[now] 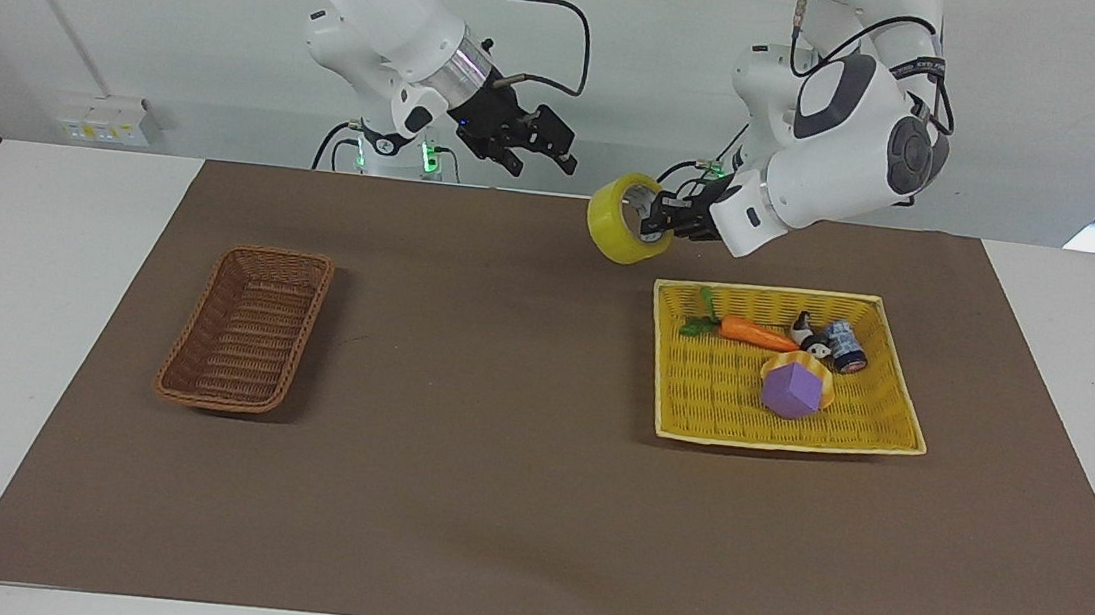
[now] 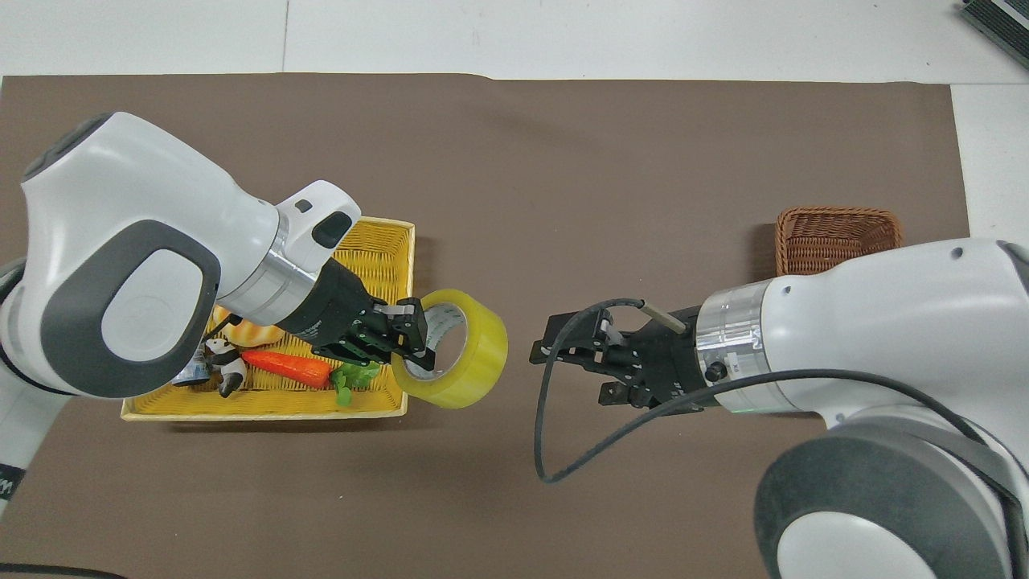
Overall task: Move tape to another basket
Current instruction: 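Lift the tape with the left gripper while the right gripper approaches it, then grasp the tape with the right gripper while the left gripper releases it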
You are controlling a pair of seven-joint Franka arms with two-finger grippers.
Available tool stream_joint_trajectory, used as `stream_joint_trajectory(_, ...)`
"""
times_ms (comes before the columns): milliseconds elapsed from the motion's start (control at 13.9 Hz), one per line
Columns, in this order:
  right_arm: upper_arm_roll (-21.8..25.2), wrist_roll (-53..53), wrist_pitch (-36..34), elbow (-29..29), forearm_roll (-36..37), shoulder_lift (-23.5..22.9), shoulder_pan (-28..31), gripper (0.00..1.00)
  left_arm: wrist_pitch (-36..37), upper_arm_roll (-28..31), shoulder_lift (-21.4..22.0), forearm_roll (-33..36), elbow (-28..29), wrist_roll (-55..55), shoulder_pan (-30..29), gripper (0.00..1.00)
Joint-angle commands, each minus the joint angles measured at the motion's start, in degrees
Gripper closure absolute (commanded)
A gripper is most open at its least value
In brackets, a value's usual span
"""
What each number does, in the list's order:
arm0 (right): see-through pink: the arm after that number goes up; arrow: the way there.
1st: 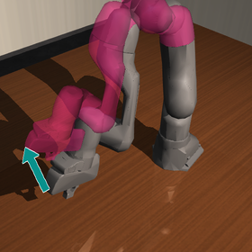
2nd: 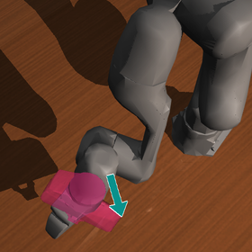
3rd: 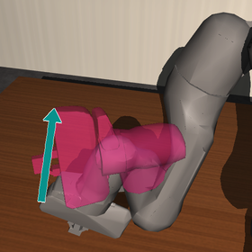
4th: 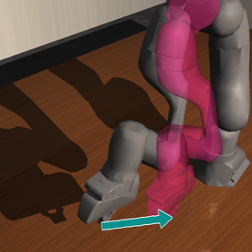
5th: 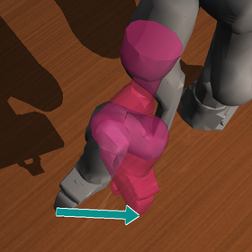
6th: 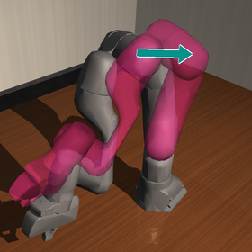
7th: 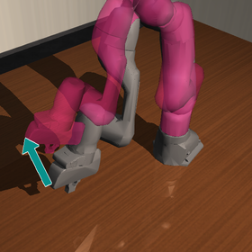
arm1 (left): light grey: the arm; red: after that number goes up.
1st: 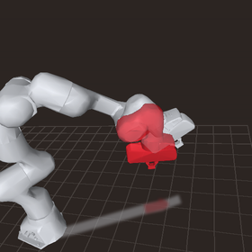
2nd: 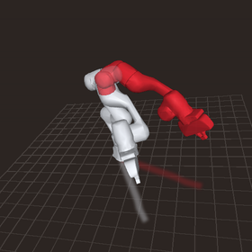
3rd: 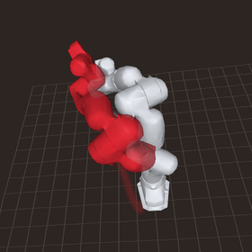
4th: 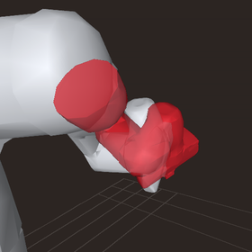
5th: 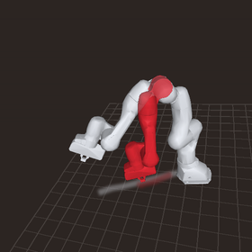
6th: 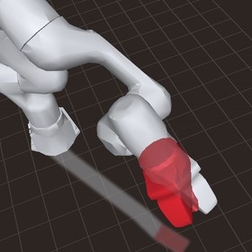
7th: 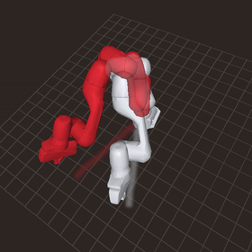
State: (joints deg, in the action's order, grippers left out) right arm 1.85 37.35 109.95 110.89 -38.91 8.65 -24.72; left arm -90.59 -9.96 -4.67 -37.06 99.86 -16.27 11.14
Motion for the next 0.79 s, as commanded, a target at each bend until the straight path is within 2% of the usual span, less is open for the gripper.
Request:
stream_joint_trajectory(0,-0.3,3.9,5.6,3.0,-2.3,1.6,-2.0,0.0,-0.2,-0.6,1.2,-2.7,0.1,0.5,0.1,1.0)
stream_joint_trajectory(216,-0.4,6.6,7.1,3.0,-3.1,1.5,-2.1,0.0,-2.0,-4.2,1.1,-5.7,-0.5,-0.3,0.0,1.0)
stream_joint_trajectory(361,-0.7,6.8,7.2,3.0,-3.2,1.5,-2.1,0.0,-4.7,-5.2,1.0,-6.4,-0.5,-0.5,0.1,1.0)
stream_joint_trajectory(577,-0.8,5.2,6.4,3.0,-2.3,1.5,-2.1,0.0,-4.7,-6.2,0.9,-6.9,-0.5,-0.4,0.1,1.0)
stream_joint_trajectory(649,-0.9,4.6,6.4,3.0,-1.8,1.5,-2.1,0.25,-4.7,-6.2,0.9,-7.1,-0.5,-0.4,0.1,1.0)
stream_joint_trajectory(721,-1.1,4.0,6.3,3.0,-1.5,1.5,-2.1,0.59,-4.6,-6.3,1.1,-7.1,-0.5,-0.4,0.1,1.0)
